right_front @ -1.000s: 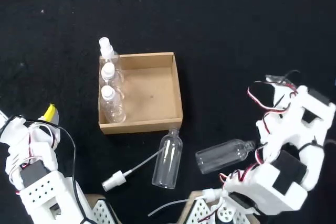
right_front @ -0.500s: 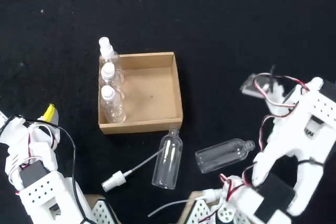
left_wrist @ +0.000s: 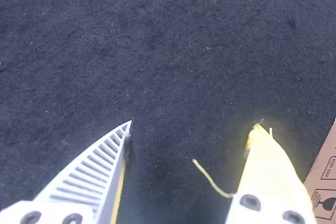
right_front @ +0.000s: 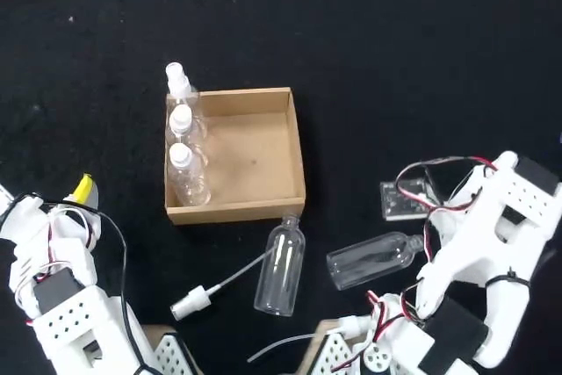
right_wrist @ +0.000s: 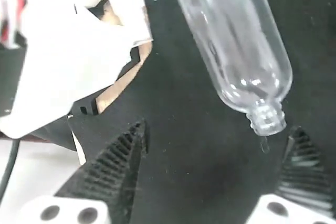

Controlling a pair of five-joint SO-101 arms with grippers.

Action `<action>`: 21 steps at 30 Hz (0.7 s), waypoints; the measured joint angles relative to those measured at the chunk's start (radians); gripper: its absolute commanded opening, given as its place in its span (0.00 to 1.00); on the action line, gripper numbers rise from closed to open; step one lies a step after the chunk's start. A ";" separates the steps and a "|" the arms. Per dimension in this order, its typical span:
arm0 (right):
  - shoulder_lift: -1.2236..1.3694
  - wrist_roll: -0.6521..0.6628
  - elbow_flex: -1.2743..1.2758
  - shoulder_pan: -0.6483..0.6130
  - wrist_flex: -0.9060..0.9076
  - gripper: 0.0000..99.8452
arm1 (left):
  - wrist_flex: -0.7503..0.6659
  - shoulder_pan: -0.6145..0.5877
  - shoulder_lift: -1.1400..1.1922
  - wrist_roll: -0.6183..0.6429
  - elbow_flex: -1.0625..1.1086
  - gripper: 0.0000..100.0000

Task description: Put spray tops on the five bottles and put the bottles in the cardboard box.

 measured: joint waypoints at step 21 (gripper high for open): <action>0.000 0.074 0.213 -0.302 -0.054 0.35 | -0.003 0.000 0.000 0.000 0.000 0.31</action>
